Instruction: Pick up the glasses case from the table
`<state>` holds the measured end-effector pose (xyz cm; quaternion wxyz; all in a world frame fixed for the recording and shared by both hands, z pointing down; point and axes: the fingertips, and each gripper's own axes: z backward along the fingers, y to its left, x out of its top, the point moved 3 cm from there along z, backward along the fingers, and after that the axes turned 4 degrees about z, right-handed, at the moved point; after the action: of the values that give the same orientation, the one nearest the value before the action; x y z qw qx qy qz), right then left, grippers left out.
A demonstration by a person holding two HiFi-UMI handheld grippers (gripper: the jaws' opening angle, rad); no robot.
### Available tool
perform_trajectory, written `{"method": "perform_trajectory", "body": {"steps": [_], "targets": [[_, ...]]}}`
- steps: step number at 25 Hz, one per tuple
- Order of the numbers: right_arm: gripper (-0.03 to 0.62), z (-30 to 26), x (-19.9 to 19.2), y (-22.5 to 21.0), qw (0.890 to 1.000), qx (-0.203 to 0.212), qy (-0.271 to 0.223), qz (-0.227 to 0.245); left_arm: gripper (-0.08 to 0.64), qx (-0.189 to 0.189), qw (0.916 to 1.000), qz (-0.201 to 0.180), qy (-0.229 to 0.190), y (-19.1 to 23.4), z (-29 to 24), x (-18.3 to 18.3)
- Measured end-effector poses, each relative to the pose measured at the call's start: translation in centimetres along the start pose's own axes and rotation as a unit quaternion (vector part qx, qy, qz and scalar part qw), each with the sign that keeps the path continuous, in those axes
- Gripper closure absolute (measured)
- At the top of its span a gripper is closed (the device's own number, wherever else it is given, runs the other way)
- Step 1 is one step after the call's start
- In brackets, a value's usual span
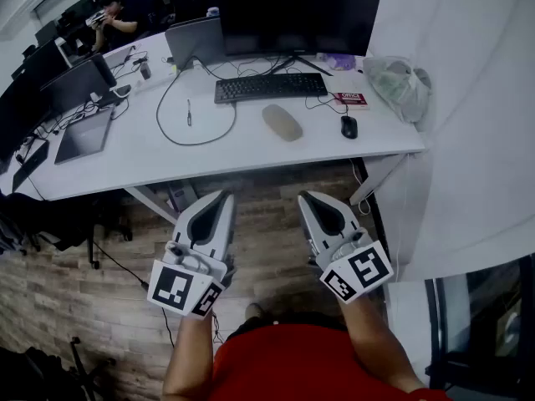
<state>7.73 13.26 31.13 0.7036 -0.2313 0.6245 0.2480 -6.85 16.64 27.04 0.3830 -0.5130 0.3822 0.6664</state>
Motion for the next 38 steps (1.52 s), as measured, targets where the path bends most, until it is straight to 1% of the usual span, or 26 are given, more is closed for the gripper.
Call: {"method": "perform_trajectory", "body": {"steps": [6, 13, 17, 22, 26, 29, 38], "targets": [[0.588, -0.8, 0.4, 0.6, 1.0, 0.0, -0.018, -0.017, 0.549, 0.002, 1.0, 0.0, -0.003, 0.9, 0.5, 0.3], [0.588, -2.5, -0.3, 1.5, 1.0, -0.013, -0.015, -0.015, 0.549, 0.007, 0.9999, -0.002, -0.007, 3.6, 1.5, 0.2], [0.588, -3.6, -0.9, 2.2, 1.0, -0.027, -0.008, -0.002, 0.549, 0.005, 0.9999, -0.001, -0.009, 6.0, 2.8, 0.2], [0.588, -5.0, -1.5, 2.1, 0.998, -0.045, 0.016, 0.037, 0.549, 0.003, 0.9999, 0.006, -0.011, 8.8, 3.3, -0.1], [0.588, -6.4, -2.3, 0.4, 0.997, -0.057, 0.033, 0.042, 0.549, 0.0, 0.9999, 0.014, -0.008, 10.2, 2.4, -0.6], [0.588, -7.9, -2.8, -1.2, 0.996, -0.06, 0.041, 0.049, 0.549, 0.003, 0.9999, 0.013, -0.005, 11.1, 0.8, -1.0], [0.584, -13.5, -6.2, -9.6, 0.994, -0.067, 0.061, 0.058, 0.549, 0.026, 0.9995, -0.002, 0.015, 15.3, -7.3, -3.6]]}}
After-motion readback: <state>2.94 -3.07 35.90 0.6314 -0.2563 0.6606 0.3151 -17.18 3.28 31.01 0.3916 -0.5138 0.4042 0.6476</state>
